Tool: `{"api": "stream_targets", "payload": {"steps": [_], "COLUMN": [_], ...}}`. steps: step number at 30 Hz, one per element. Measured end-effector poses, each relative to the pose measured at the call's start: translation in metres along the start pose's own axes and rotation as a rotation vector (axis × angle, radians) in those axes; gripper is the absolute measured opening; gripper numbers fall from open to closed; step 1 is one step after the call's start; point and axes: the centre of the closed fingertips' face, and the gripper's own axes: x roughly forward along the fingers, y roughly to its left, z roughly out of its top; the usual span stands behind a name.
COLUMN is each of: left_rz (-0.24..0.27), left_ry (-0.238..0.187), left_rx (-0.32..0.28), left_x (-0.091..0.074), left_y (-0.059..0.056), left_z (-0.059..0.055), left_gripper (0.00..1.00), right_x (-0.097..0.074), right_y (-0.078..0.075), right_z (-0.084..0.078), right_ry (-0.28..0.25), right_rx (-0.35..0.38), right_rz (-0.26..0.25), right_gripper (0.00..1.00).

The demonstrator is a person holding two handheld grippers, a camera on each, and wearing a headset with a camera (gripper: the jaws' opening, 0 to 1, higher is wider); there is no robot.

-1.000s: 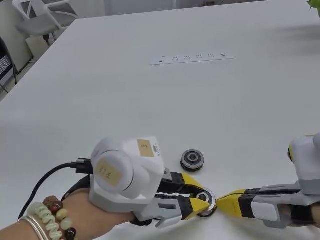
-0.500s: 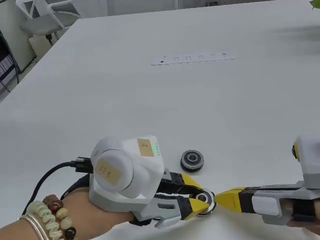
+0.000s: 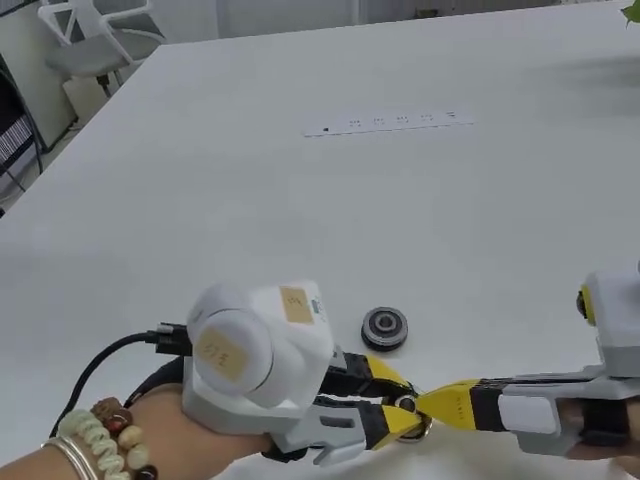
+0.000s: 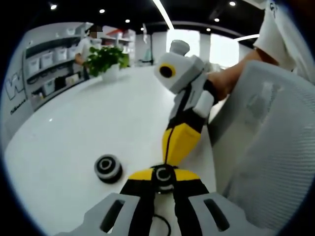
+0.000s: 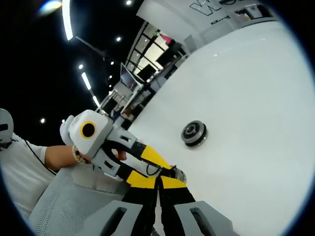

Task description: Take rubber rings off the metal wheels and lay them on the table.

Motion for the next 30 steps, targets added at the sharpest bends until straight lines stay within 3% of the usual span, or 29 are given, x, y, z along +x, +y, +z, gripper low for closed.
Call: {"api": "stream_targets", "payload": {"steps": [4, 14, 21, 30], "left_rz": [-0.002, 0.004, -0.016, -0.019], "left_ry": [-0.001, 0.004, 0.04, -0.004], "left_rx": [0.0, -0.008, -0.023, -0.01], "left_x": [0.0, 0.0, -0.002, -0.025], "left_y": [0.0, 0.0, -0.003, 0.001], "left_z": [0.0, 0.001, 0.002, 0.03], "left_gripper": [0.14, 0.14, 0.16, 0.23], "right_x": [-0.002, -0.003, -0.01, -0.017], "right_y": [-0.003, -0.015, -0.015, -0.019], "right_z": [0.0, -0.002, 0.003, 0.002], "right_ry": [-0.006, 0.007, -0.013, -0.022], "right_rx": [0.017, 0.014, 0.021, 0.021], "right_rz": [-0.002, -0.063, -0.066, -0.098], "right_gripper": [0.0, 0.0, 0.0, 0.0]}}
